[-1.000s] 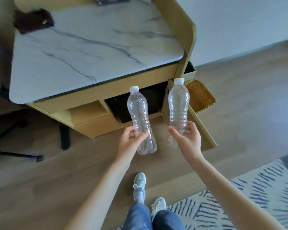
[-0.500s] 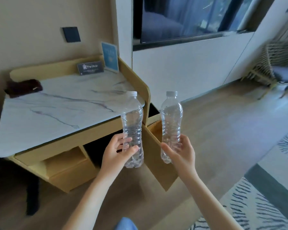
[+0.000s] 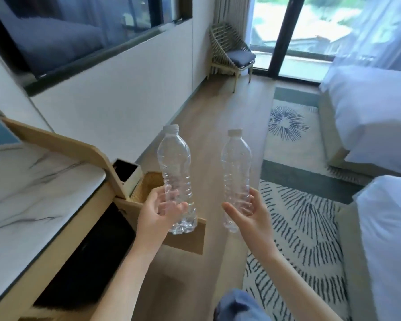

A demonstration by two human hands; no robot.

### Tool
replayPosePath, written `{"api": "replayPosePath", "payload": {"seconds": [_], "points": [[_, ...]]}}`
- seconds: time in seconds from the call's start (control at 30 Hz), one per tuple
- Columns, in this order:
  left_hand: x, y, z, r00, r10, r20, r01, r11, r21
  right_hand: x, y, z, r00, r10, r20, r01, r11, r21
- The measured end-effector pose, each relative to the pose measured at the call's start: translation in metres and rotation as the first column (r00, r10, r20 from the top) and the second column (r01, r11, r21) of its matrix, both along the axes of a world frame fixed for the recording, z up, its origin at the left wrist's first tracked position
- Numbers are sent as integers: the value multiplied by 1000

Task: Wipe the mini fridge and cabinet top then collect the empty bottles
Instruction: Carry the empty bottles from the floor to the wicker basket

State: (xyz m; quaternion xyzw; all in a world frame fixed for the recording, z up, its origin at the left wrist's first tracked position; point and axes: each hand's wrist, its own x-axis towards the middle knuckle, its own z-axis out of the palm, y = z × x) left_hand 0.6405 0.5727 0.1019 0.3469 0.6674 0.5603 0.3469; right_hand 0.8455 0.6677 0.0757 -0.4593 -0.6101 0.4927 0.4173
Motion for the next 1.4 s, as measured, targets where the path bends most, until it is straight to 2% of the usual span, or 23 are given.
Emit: {"api": "replayPosePath", "payload": {"seconds": [0.17,0.33,0.57,0.77,0.93,1.13,1.4], "points": [[43,71,-7,984,-171,-50,170,985,-29,49,40,-5,988,-151,6,151,988,2],[95,154,-15,964,-265,-13,263,963,-58,100,110,-13,968,-251,9,251,967,-38],[177,290,-18,965,-242,101,247,968,-44,172,244,-4,973,-228,26,229,973,-34],[206,386,-13,976,-187,108,193,980,-50,198,362,-1,989,-125,80,130,989,-67],[180,449,-27,991,-68,114,77,994,-77,163,446,-20,994,-16,112,28,994,-106],[107,534,-48,994,64,92,-56,995,-81,72,551,-32,990,92,110,-82,992,-98],[-21,660,-20,979,198,41,-197,980,-37,-68,688,-3,975,218,41,-215,974,-74]]}}
